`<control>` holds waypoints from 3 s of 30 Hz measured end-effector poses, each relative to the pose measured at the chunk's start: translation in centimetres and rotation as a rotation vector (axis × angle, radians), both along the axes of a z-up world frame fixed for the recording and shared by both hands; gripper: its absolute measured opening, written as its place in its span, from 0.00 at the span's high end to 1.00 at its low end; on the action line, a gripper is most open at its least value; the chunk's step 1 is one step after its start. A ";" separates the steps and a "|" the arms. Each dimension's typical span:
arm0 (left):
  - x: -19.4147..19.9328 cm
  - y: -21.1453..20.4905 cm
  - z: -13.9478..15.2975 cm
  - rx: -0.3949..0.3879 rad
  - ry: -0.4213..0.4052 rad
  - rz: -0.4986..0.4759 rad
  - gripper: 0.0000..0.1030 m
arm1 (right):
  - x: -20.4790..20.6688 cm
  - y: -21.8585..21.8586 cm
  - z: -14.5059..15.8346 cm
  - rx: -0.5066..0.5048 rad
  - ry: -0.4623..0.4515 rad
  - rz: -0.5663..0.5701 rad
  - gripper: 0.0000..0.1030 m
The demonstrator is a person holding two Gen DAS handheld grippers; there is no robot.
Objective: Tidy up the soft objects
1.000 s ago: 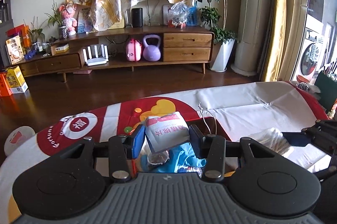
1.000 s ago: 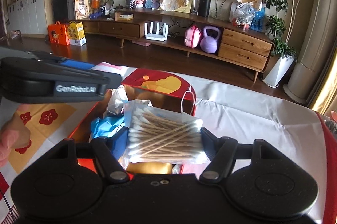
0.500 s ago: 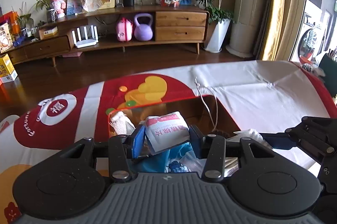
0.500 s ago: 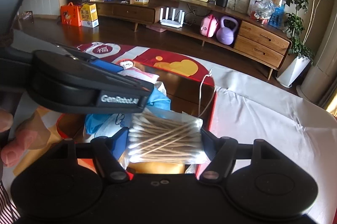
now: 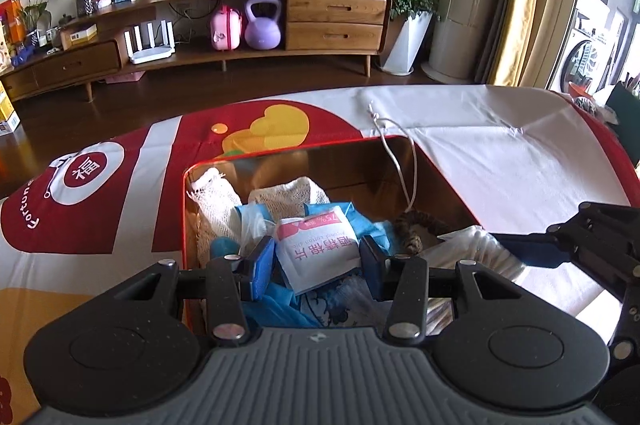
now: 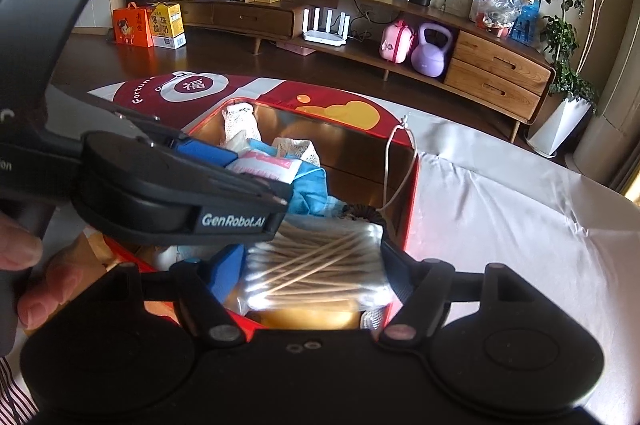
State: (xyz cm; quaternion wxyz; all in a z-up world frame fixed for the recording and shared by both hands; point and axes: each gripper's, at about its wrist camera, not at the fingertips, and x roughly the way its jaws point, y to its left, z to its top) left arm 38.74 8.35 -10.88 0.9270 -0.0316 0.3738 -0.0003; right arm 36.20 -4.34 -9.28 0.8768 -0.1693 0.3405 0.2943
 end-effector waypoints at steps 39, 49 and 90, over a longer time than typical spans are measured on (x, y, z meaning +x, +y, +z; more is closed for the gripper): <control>-11.9 -0.9 6.8 0.030 -0.139 0.028 0.22 | -7.1 -7.8 7.0 0.242 -0.066 -0.121 0.01; -15.9 -1.4 8.0 -0.027 -0.149 0.048 0.19 | -9.5 -9.3 7.4 0.275 -0.065 -0.122 0.00; -23.8 -4.0 8.7 -0.022 -0.249 0.047 0.02 | -14.3 -12.2 6.9 0.312 -0.078 -0.106 0.00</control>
